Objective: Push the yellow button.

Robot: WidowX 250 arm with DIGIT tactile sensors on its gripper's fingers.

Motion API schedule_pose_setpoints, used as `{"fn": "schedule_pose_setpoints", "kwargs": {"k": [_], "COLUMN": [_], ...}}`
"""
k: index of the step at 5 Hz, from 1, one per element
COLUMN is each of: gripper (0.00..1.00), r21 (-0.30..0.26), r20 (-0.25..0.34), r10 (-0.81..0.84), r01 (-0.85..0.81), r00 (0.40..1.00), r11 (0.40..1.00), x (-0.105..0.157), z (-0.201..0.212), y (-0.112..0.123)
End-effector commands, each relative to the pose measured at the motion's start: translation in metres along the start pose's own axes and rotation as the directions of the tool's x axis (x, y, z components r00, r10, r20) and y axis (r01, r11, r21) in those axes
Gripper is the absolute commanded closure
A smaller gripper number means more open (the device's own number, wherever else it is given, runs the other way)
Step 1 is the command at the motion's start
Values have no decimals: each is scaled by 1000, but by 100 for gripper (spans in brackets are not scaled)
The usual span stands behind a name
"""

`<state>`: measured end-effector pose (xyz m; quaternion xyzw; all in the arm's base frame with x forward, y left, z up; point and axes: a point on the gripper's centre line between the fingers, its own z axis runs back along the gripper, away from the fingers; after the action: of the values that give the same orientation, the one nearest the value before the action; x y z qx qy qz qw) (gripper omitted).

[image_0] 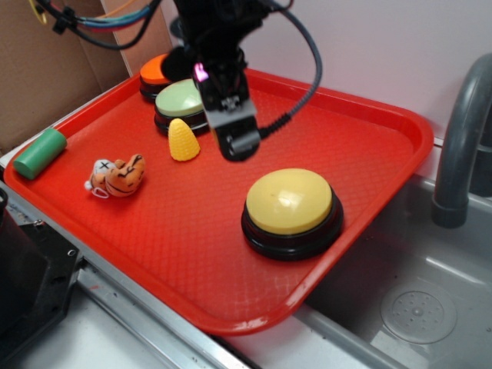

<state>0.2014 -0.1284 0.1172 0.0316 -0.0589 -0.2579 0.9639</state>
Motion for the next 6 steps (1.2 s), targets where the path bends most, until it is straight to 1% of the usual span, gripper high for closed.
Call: {"fn": "schedule_pose_setpoints", "kwargs": {"k": [1, 3, 4, 5, 6], "gripper": [0, 0, 0, 0, 0], "r21": [-107, -107, -204, -207, -167], "r20": [43, 43, -38, -117, -122], "r10": [-60, -60, -30, -20, -18], "r01": [64, 64, 22, -5, -2], "r00": [997, 997, 999, 993, 992], "r11": [992, 992, 979, 978, 986], "x": [27, 27, 28, 26, 24], "z": [-40, -40, -52, -62, -66], "y": [-8, -8, -18, -25, -27]}}
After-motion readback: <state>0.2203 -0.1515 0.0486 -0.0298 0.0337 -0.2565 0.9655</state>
